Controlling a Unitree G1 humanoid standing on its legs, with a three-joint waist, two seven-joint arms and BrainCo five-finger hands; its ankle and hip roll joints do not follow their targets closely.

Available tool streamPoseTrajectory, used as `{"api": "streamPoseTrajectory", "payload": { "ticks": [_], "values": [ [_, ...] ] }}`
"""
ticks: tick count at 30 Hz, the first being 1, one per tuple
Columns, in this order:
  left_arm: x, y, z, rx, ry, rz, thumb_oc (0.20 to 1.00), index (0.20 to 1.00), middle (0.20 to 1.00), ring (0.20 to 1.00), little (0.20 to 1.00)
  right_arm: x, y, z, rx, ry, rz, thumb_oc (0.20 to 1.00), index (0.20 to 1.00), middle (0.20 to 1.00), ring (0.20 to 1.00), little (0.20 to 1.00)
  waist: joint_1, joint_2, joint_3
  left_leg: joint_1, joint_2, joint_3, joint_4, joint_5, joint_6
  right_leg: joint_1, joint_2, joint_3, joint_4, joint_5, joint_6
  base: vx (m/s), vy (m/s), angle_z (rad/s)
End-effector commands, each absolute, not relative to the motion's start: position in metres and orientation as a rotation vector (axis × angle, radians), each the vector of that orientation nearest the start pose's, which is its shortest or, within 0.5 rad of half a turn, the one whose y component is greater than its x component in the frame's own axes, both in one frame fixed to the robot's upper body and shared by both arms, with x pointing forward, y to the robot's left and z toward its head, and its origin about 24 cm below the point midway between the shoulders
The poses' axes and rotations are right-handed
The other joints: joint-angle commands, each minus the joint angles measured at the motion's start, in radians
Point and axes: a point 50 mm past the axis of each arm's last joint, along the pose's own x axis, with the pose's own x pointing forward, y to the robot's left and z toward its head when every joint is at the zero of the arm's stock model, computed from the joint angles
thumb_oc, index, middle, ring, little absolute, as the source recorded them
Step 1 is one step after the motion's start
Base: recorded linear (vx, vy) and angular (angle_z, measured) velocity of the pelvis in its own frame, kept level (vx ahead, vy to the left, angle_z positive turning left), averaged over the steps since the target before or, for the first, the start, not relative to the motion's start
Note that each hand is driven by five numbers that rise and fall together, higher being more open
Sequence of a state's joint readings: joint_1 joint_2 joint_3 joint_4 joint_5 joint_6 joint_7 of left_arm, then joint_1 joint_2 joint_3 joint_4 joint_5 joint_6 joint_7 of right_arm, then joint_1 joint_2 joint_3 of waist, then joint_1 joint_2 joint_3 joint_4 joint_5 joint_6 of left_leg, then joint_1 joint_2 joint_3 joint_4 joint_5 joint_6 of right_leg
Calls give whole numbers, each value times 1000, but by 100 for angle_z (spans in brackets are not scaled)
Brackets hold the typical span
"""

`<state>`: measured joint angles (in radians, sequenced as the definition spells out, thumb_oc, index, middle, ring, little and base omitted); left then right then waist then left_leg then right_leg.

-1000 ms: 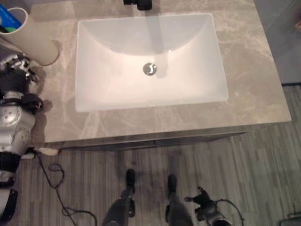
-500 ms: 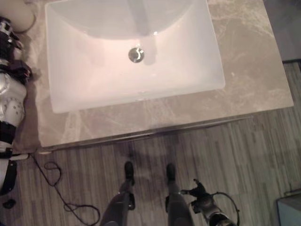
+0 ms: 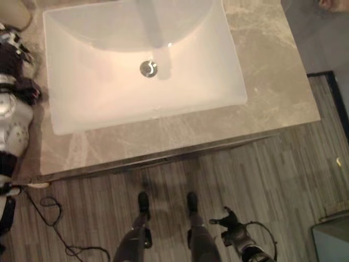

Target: Put brush and paste in cup on sink, flatten towel.

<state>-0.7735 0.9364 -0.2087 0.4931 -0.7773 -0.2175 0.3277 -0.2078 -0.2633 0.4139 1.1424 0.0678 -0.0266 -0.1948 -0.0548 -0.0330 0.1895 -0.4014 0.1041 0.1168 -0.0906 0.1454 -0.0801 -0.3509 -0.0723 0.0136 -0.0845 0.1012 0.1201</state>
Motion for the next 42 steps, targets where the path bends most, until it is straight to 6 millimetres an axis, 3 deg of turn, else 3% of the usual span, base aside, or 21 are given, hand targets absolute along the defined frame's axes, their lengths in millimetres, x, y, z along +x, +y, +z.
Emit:
{"api": "streamPoseTrajectory", "payload": {
  "ticks": [1, 7, 14, 27, 30, 35, 42],
  "values": [
    [335, 340, 255, 73, -474, 506, 200, 200, 200, 200, 200, 178, -220, -131, -510, 914, -30, 1000, 1000, 1000, 1000, 1000, 10, -7, -14, -7, -34, -14, 3, -27, 3, -16, -82, -24, -3, 25, 56, 0, 0, 0],
    [333, 360, 257, 73, -446, 595, 200, 200, 200, 200, 200, 179, -220, -130, -511, 907, -31, 1000, 1000, 1000, 1000, 1000, 6, -14, -10, -21, -31, -17, 3, -19, -3, -22, -83, -31, -3, 32, 58, -6, -4, 4],
    [336, 368, 268, 62, -441, 653, 200, 200, 200, 200, 200, 179, -219, -131, -503, 908, -35, 1000, 1000, 1000, 1000, 1000, -8, -20, -2, -49, -30, -21, 3, -11, -8, -44, -88, -35, -3, 46, 65, -1, 5, 5],
    [339, 377, 315, 144, -451, 744, 200, 200, 200, 200, 200, 183, -214, -130, -480, 882, -26, 1000, 1000, 1000, 1000, 1000, -35, -28, 16, -125, -26, -39, 3, 0, -12, -100, -86, -29, -3, 66, 77, 0, 0, 0],
    [335, 382, 326, 111, -474, 802, 200, 200, 200, 200, 200, 185, -205, -129, -453, 862, -18, 1000, 1000, 1000, 1000, 1000, -42, -28, 14, -137, -25, -43, 3, -2, -10, -112, -87, -21, -3, 72, 83, 37, 31, 0],
    [341, 372, 311, 71, -485, 792, 200, 200, 200, 200, 200, 180, -201, -132, -460, 871, 2, 1000, 1000, 1000, 1000, 1000, -38, -29, -2, -127, -27, -47, 3, -10, -9, -100, -90, -19, -3, 68, 82, 44, 6, -1],
    [339, 334, 259, 95, -545, 672, 200, 200, 200, 200, 200, 158, -215, -140, -479, 944, -36, 1000, 1000, 1000, 1000, 1000, -12, -34, -40, -35, -27, -47, 3, -28, -25, 15, -87, -72, -3, 20, 57, 78, -58, 6]
  ]
}}
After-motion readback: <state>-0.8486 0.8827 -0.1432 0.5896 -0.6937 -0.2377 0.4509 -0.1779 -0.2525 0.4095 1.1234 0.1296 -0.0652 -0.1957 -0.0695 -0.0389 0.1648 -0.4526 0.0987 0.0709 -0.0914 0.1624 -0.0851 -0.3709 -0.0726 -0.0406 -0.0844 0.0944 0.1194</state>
